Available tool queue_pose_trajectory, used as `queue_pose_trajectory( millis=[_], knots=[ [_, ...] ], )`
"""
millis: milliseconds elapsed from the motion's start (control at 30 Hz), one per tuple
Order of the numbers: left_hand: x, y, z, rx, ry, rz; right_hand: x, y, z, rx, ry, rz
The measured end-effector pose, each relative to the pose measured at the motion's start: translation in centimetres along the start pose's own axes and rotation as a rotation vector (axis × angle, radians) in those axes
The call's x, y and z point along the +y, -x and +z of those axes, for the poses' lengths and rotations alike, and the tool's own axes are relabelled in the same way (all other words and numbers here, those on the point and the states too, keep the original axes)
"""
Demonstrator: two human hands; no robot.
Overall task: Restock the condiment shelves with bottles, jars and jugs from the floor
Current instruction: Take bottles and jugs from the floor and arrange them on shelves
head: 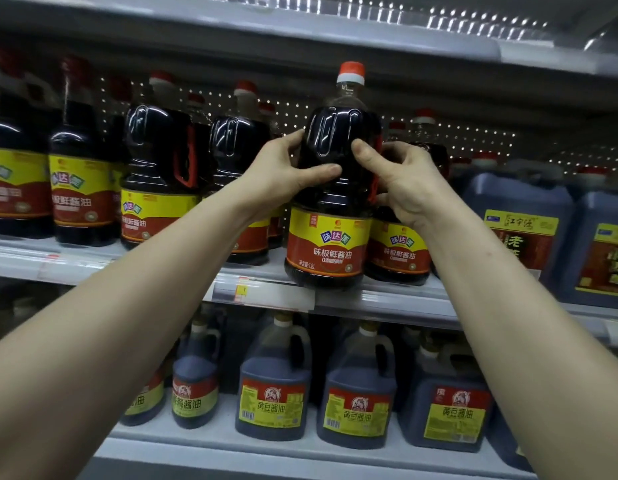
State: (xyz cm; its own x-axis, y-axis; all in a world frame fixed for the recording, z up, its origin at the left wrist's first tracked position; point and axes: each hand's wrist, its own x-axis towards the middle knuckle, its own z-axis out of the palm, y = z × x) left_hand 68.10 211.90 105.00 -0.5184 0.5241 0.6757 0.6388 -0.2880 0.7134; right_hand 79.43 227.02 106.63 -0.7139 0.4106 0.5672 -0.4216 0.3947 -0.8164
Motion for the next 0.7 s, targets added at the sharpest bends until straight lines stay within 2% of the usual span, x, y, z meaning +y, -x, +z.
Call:
queue_pose_trajectory(
  millis=[400,600,700],
  knots=[
    [-1.2,-0.6,0.3,-0.014,-0.026,-0.036,1.6,-1.2,0.8,0.028,0.012,0.001],
    [-2.8,2.5,1.1,0.002,-0.230,-0.097,2.3,-1.4,1.2,0.059,-0.004,-0.002],
    [-4.3,4.2,1.4,0.031,-0.216,-0.145,2.6,-1.2,1.6,0.097,-0.007,-0.021]
  ],
)
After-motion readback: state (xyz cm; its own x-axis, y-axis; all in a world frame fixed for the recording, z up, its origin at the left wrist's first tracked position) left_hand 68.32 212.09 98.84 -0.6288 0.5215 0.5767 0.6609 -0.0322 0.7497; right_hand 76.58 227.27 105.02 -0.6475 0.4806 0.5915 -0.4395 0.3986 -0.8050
